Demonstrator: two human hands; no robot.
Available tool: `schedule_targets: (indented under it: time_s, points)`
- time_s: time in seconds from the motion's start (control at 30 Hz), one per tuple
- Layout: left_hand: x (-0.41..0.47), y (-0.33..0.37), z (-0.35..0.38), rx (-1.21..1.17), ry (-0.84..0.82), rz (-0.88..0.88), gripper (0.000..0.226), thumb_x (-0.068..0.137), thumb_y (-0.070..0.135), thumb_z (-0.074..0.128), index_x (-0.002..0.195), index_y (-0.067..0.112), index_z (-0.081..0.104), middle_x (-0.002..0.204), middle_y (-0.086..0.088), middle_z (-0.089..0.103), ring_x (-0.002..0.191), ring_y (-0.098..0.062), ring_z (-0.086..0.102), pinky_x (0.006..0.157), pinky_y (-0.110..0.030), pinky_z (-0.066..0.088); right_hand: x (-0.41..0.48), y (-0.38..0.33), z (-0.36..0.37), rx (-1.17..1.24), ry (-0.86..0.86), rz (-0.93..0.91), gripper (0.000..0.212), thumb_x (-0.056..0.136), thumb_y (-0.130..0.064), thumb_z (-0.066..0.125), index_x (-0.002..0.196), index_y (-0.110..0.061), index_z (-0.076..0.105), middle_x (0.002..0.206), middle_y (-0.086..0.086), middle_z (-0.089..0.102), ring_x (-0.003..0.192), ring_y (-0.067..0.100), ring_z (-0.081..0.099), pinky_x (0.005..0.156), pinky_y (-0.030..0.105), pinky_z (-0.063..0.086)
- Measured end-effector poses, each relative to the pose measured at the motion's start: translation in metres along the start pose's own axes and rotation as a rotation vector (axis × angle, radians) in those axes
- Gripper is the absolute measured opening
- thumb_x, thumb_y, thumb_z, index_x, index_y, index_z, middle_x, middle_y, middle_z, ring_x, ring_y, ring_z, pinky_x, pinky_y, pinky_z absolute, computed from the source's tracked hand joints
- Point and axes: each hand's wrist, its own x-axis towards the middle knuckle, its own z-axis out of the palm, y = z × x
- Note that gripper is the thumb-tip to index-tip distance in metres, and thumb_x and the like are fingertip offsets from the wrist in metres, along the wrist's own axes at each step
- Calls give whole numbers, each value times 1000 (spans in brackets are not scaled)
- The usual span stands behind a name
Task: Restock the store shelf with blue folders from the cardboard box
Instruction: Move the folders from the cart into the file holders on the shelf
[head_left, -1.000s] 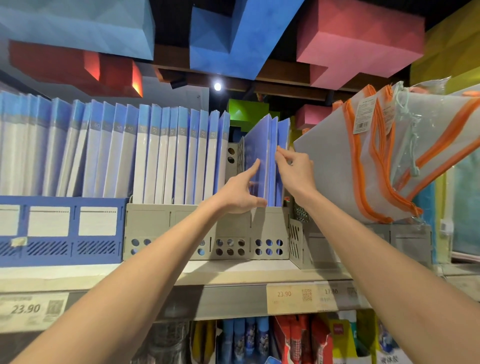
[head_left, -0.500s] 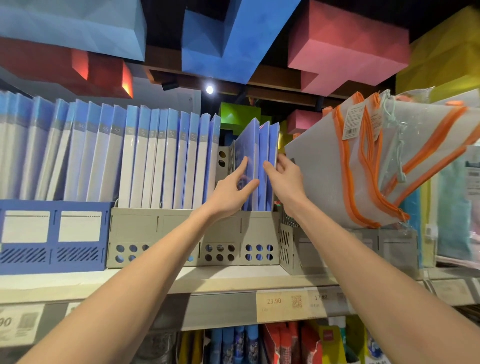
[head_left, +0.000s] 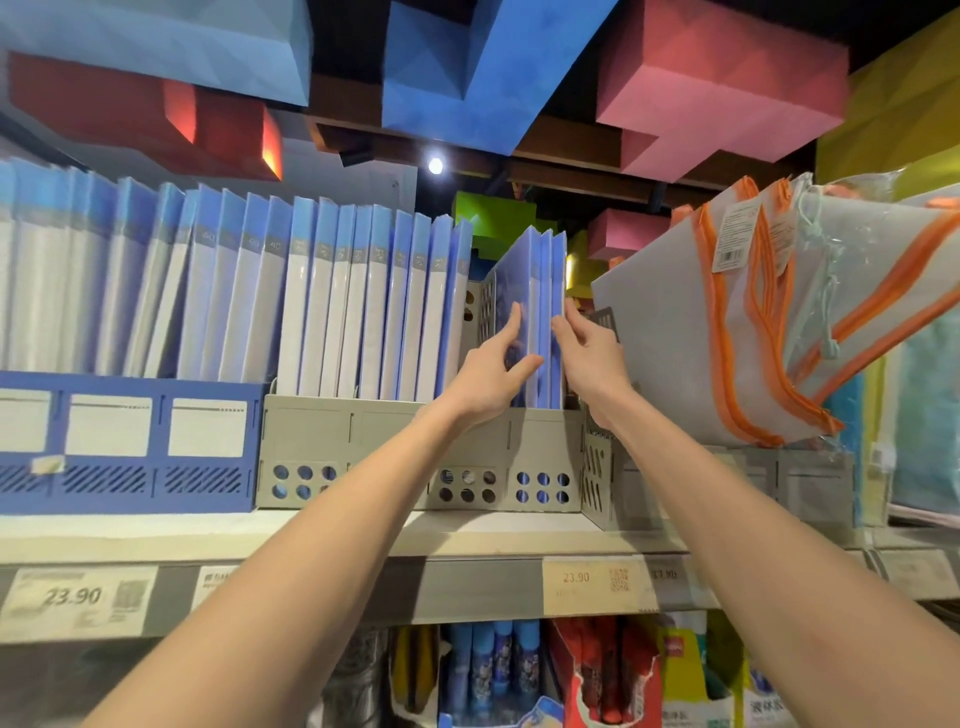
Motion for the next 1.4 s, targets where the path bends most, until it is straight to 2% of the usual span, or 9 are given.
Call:
schedule_targets:
  time_s: [0.13,0.23,0.3,0.37,0.47,0.57,0.73,0.97,1.4]
  points:
    - [-4,3,3,-28,66,-31,72,106,28,52,162,27,7,101,-11,65,80,-12,59,65,-7,46,-13,-13,-7,-99,-117,21,50,109,-22,38,157,-27,27,133,-14,48,100,-3,47,58,2,43]
    - [-8,8,2,-18,69,-49,71,106,25,51,162,25,8,87,-4,60,71,-7,53,62,-11,43,-28,-16,-11,-145,-130,70,45,107,-22,42,152,-26,38,137,-12,51,115,9,54,90,23,52]
    - [-9,10,0,25,47,-48,72,105,26,53,162,23,9,95,-4,62,80,-12,58,75,-18,50,-35,-18,-17,-178,-67,141,42,105,-24,48,146,-19,48,143,-2,55,125,18,55,105,40,49]
    - [-14,10,-3,64,46,-44,72,103,29,56,162,20,16,121,-6,65,105,-20,63,98,-31,49,-43,-22,-22,-221,16,165,37,102,-24,52,138,-15,57,135,3,61,119,18,57,101,34,49]
    - [-26,18,-4,-19,121,-49,62,102,33,56,157,18,34,145,-7,56,130,-21,55,111,-39,44,-58,-32,-30,-272,85,96,29,101,-22,53,125,-13,65,120,4,67,109,15,59,84,22,43]
    - [-45,33,-9,-60,215,-34,45,101,32,56,143,17,54,133,-3,65,118,-15,61,104,-41,51,-74,-41,-29,-243,99,55,24,100,-23,53,118,-14,67,110,2,71,106,16,65,78,21,46]
    - [-105,66,-31,-76,312,-38,25,101,28,57,121,18,68,105,5,72,97,-6,68,91,-32,57,-119,-57,-18,-162,74,-32,18,97,-32,56,107,-24,68,101,-7,72,106,16,63,96,38,51]
    - [-243,96,-55,59,451,-110,13,100,23,58,105,17,70,87,6,75,83,-4,72,79,-41,61,-228,-68,6,157,-102,-54,15,98,-27,57,105,-22,69,97,-9,72,96,8,66,90,38,54]
    - [-609,151,-113,357,749,-734,9,95,27,60,95,31,68,81,2,77,77,-16,74,80,-51,60,-531,-128,114,583,-788,135,14,97,-26,57,103,-23,69,98,-7,71,92,12,67,85,41,57]
